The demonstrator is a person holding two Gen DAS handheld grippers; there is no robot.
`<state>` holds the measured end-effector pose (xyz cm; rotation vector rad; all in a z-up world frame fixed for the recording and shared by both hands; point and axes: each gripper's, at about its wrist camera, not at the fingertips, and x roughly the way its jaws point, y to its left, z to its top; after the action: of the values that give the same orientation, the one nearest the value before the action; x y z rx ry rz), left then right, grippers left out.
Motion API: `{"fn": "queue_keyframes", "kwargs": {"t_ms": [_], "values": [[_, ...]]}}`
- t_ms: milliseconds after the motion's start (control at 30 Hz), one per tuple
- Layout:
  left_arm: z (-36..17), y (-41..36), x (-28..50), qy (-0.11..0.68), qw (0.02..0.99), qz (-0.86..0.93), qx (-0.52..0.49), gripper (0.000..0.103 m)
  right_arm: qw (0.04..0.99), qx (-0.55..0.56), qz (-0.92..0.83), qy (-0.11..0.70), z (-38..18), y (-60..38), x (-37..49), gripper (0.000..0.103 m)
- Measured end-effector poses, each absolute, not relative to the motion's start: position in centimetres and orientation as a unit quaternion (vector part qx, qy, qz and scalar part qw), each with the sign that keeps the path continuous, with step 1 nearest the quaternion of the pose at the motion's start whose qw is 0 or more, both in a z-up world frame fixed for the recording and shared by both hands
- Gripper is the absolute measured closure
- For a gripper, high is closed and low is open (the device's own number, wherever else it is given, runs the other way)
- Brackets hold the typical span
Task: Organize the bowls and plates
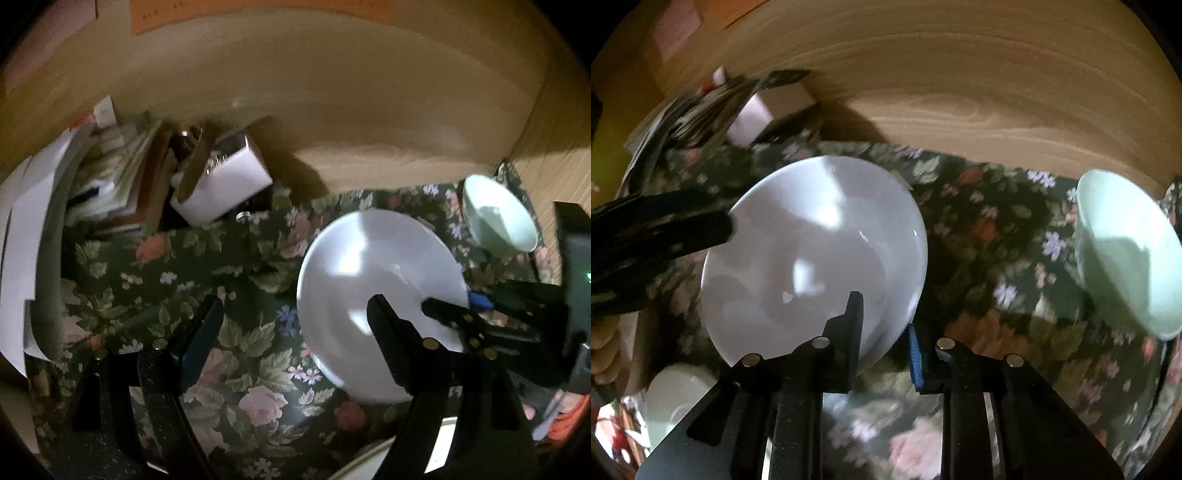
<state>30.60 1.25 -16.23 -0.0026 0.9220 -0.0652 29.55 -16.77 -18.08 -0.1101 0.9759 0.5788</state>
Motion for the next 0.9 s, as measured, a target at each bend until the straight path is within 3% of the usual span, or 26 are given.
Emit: {"fn": "queue_keyframes", "kwargs": {"t_ms": [200, 367, 500, 667, 733, 900], "values": [[-17.9, 0.6, 30.9, 0.478, 0.878, -0.036, 0.011, 0.023, 0.852, -0.054, 0.259, 0.451, -17.4, -17.2, 27.9, 0.079], [-19.1, -0.1, 30.9, 0.495, 0.867, -0.041, 0.025, 0.036, 0.856, -0.021, 0.249, 0.453, -17.2, -17.9, 28.2, 0.069], [-19.7, -0.3, 31.0, 0.508, 0.859, -0.052, 0.023, 0.043, 0.852, -0.01, 0.245, 0.463, -17.9, -17.3, 29.4, 0.069], [-20.5, -0.4, 31.4, 0.525, 0.849, -0.06, 0.017, 0.06, 0.847, -0.006, 0.256, 0.466, -18.7, -16.6, 29.7, 0.069], [-20.7, -0.3, 31.4, 0.532, 0.844, -0.063, 0.011, 0.064, 0.849, -0.011, 0.257, 0.461, -18.7, -16.3, 29.6, 0.077], [-21.0, -0.3, 31.4, 0.539, 0.84, -0.068, 0.006, 0.079, 0.851, -0.01, 0.256, 0.458, -18.6, -16.2, 29.6, 0.08]]}}
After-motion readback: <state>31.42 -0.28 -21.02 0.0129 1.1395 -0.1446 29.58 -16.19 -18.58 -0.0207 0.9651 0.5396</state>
